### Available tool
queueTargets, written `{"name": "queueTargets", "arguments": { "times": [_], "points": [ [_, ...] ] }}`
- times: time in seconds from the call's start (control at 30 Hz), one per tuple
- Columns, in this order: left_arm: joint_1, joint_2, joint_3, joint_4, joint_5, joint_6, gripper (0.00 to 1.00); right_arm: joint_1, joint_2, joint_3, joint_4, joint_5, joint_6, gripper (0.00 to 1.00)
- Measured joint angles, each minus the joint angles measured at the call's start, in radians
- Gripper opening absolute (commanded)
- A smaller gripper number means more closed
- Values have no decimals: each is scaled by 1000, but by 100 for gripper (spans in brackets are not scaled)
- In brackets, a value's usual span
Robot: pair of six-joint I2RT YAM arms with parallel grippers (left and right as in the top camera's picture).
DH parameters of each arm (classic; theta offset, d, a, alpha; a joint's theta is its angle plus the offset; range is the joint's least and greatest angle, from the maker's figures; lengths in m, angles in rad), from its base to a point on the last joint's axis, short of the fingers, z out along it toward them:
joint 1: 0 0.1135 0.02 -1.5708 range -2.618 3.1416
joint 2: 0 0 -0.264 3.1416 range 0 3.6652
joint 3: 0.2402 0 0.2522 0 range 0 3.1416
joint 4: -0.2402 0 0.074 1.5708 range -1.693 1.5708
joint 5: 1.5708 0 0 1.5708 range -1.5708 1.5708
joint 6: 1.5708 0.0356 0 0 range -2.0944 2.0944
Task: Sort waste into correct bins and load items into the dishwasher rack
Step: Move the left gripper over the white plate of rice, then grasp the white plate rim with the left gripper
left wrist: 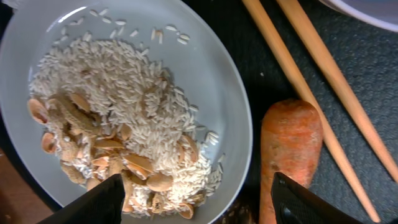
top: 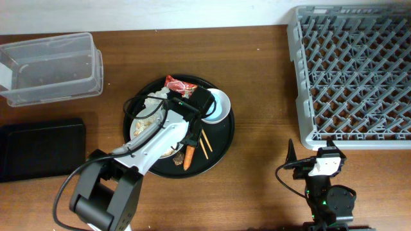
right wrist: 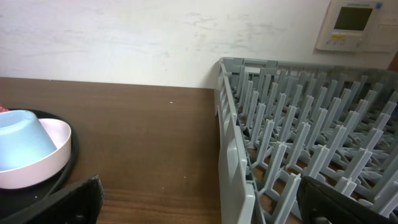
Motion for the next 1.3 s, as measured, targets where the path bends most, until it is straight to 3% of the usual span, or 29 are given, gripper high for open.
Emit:
{"name": "queueTargets", "arguments": {
  "times": [1.07,1.13,1.2,1.3],
  "points": [
    [-30,56,-69,96,-29,-7,75,0,0,0,0,0,0,98],
    [-30,56,-69,102,-30,-8,69,0,0,0,0,0,0,98],
    [-30,56,-69,111,-29,-12,55,0,0,0,0,0,0,98],
    [-30,56,-69,113,-29,-18,52,0,0,0,0,0,0,98]
  ]
}}
